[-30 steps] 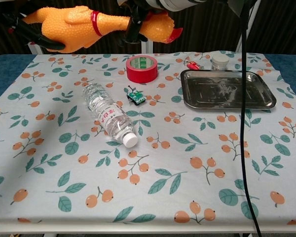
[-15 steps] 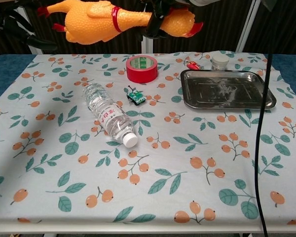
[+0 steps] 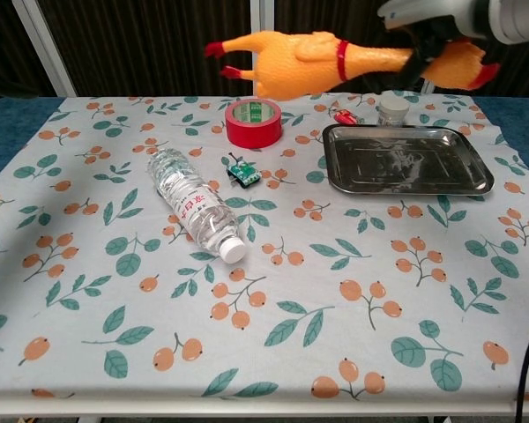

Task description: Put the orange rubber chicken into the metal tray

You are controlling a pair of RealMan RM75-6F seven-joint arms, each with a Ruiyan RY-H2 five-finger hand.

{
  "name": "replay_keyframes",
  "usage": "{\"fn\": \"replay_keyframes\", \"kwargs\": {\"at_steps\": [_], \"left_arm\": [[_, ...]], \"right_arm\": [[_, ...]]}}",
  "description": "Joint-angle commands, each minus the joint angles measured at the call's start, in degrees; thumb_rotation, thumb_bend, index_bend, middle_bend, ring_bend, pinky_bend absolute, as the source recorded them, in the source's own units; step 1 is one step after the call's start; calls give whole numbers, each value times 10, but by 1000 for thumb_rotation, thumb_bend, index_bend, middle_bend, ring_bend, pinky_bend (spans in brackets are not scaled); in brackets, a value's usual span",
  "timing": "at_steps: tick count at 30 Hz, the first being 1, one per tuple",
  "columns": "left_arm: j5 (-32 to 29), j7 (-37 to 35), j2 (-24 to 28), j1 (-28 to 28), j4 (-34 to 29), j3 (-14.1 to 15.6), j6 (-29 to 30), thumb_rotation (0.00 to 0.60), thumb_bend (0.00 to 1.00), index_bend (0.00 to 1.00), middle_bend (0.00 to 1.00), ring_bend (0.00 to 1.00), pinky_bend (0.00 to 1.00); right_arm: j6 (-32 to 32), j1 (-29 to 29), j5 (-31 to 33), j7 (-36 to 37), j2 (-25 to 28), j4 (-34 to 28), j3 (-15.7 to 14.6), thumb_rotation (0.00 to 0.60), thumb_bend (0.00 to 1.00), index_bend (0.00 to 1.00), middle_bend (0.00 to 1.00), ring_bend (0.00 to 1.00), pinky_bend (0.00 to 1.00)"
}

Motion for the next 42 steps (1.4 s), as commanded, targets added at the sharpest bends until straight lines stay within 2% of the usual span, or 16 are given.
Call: {"fn": "replay_keyframes", "kwargs": {"at_steps": [1, 5, 10, 14, 17, 20, 22, 25, 27, 31, 35, 38, 42], "left_arm": [[4, -8, 1, 7, 7, 2, 1, 600, 125, 163, 43, 62, 252], [2, -12, -1, 10, 17, 0, -1, 600, 125, 163, 44, 62, 252], [-7, -11, -6, 12, 22, -3, -9, 600, 124, 163, 44, 62, 252], [-12, -7, -5, 12, 22, -5, -13, 600, 123, 163, 44, 62, 252], [-15, -5, -5, 16, 21, -4, -13, 600, 123, 163, 44, 62, 252], [-18, -5, -6, 19, 23, -5, -15, 600, 122, 163, 43, 62, 252], [-19, -7, -6, 20, 25, -5, -16, 600, 122, 163, 43, 62, 252], [-19, -8, -7, 22, 26, -5, -16, 600, 122, 163, 43, 62, 252], [-18, -8, -7, 23, 26, -6, -16, 600, 122, 163, 44, 62, 252], [-15, -10, -5, 27, 25, -8, -13, 600, 121, 163, 44, 62, 252], [-9, -11, 3, 30, 26, -7, -12, 600, 122, 163, 44, 62, 252], [-5, -11, 10, 34, 28, -6, -12, 600, 121, 163, 44, 62, 252], [10, -15, 24, 47, 39, 3, -4, 600, 122, 163, 44, 62, 251]], "right_arm": [[3, -72, -92, 62, -11, 61, -24, 600, 601, 862, 758, 660, 899], [-6, -112, -156, 122, -53, 151, -22, 600, 571, 833, 754, 641, 866], [-22, -133, -224, 183, -108, 252, -14, 600, 509, 790, 726, 601, 804], [-38, -137, -260, 224, -152, 324, -4, 600, 435, 687, 652, 536, 705], [-52, -138, -282, 248, -182, 378, 0, 600, 386, 586, 583, 464, 612], [-70, -138, -292, 266, -200, 411, 3, 600, 310, 395, 488, 367, 503], [-84, -138, -299, 277, -211, 430, 6, 600, 205, 232, 390, 268, 414], [-89, -141, -306, 286, -218, 442, 10, 600, 88, 49, 271, 146, 302], [-92, -143, -310, 286, -219, 447, 11, 600, 52, 6, 214, 88, 246], [-82, -151, -315, 286, -212, 442, 19, 600, 23, 0, 137, 14, 197], [-74, -162, -321, 267, -181, 423, 18, 600, 24, 0, 107, 0, 181], [-56, -173, -331, 232, -149, 396, 8, 600, 26, 0, 79, 0, 128], [30, -218, -340, 170, -80, 317, -1, 600, 33, 0, 65, 0, 85]]}}
